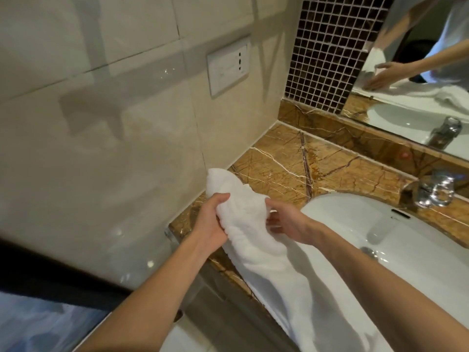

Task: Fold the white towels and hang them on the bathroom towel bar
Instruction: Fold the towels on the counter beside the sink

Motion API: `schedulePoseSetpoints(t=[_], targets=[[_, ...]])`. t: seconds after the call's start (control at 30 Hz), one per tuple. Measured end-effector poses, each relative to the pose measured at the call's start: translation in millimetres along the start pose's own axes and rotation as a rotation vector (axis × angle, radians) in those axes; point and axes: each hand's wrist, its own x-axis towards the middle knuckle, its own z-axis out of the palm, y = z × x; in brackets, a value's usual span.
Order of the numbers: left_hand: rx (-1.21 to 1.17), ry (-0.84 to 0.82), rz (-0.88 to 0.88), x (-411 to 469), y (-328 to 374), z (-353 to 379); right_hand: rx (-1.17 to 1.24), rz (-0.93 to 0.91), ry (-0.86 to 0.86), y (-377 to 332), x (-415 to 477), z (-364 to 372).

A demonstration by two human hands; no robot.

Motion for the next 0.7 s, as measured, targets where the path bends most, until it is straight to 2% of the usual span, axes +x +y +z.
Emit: schedulePoseSetpoints(t=[0.1,0.17,0.23,0.37,0.53,0.63,0.7], targets=[[0.026,0.005,0.003,6.7,5.5,-6.0,0.059,0.067,-0.114,4.9,5.6,2.3],[0.047,0.019,-0.007,12.6,10.1,-10.0,0.083,0.043,-0.121,6.0,7.9,4.9],[0.072,0.029,-0.022,19.2,13.1,-14.7,0.078,-0.039,-0.053,4.2,11.0,7.6],[0.128,0.117,-0.005,34.8,13.4,-24.7,-0.178,-0.222,0.271,-2.5,15.0,7.7],[0.082,0.084,0.028,47.1,12.9,-30.6,-0.240,-0.342,0.247,-10.1,13.1,0.4],[0.130,0.208,0.051,55.9,10.4,-33.3,-0.261,-0.341,0.228,-10.6,16.7,-2.3],[0.311,0.348,0.092,59.3,7.6,-35.5,-0.318,-0.332,0.212,-8.1,20.8,-0.4]])
